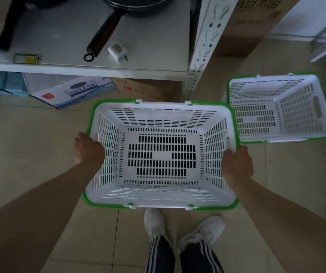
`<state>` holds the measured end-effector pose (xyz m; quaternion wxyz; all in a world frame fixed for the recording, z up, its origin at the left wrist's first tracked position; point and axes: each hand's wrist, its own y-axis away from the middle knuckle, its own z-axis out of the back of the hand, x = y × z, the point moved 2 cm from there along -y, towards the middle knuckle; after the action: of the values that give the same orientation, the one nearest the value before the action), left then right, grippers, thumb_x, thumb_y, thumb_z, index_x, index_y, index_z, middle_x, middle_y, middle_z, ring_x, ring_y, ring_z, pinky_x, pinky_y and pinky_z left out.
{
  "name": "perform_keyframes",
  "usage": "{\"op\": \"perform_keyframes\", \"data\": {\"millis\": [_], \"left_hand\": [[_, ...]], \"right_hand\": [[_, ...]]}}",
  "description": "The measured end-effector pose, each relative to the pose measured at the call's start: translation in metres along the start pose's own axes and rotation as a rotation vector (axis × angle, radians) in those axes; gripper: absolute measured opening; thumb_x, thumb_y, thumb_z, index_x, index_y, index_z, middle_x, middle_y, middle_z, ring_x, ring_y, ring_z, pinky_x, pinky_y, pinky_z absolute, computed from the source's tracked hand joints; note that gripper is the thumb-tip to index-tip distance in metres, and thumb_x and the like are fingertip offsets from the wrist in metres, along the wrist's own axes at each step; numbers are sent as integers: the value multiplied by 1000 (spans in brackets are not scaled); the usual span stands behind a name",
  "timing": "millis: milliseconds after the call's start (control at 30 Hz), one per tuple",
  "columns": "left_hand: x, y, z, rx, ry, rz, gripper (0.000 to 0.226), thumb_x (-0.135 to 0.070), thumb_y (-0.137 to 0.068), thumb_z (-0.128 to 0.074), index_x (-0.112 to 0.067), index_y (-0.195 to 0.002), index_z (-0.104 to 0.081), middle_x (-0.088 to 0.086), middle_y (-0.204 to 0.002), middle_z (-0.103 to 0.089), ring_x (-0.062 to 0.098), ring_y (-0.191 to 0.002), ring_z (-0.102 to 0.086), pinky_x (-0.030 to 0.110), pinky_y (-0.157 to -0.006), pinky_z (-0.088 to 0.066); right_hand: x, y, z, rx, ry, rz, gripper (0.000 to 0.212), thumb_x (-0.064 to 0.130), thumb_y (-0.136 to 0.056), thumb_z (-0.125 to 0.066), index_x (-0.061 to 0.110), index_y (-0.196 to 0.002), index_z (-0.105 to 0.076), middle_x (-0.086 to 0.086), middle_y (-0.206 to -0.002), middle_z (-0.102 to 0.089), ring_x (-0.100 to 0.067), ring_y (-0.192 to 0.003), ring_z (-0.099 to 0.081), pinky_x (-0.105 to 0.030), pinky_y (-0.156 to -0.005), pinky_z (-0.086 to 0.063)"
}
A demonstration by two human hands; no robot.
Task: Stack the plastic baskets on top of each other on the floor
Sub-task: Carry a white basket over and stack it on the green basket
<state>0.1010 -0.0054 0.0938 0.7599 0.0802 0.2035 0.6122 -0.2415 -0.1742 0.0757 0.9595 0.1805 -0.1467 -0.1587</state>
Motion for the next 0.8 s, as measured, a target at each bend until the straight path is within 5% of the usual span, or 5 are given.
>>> {"op": "perform_keyframes", "data": {"millis": [100, 367, 633, 800], "left_hand": [[-2, -11, -10, 31, -16, 26, 38, -1, -91, -47, 9, -127, -42, 29, -132, -48, 45, -121, -49, 51, -97, -40], [-10, -28, -47, 101, -29, 82, 46, -4, -92, -52, 8, -133, -37, 26, -138, -44, 42, -127, -46, 49, -102, -39], [2, -33, -84, 111, -2, 79, 56, -7, -94, -51, 5, -142, -24, 27, -140, -40, 43, -129, -43, 50, -102, -38], [12, -43, -98, 115, -15, 75, 46, -5, -90, -51, 4, -132, -35, 27, -135, -44, 45, -124, -46, 54, -98, -43]], "right_hand": [[0, -12, -13, 108, -10, -35, 34, 34, -98, -40, 5, -113, -52, -18, -103, -67, -37, -89, -67, -50, -81, -55], [-8, -37, -43, 258, 1, -125, 46, 37, -101, -34, -1, -122, -49, -20, -117, -63, -34, -93, -63, -40, -77, -52], [-2, -48, -72, 282, 60, -85, 67, 31, -104, -31, -4, -152, -1, -26, -149, -39, -40, -130, -47, -46, -105, -39], [-7, -43, -85, 192, 88, -15, 64, 23, -101, -40, -2, -150, -9, -27, -139, -48, -41, -121, -53, -45, -97, -44]]}}
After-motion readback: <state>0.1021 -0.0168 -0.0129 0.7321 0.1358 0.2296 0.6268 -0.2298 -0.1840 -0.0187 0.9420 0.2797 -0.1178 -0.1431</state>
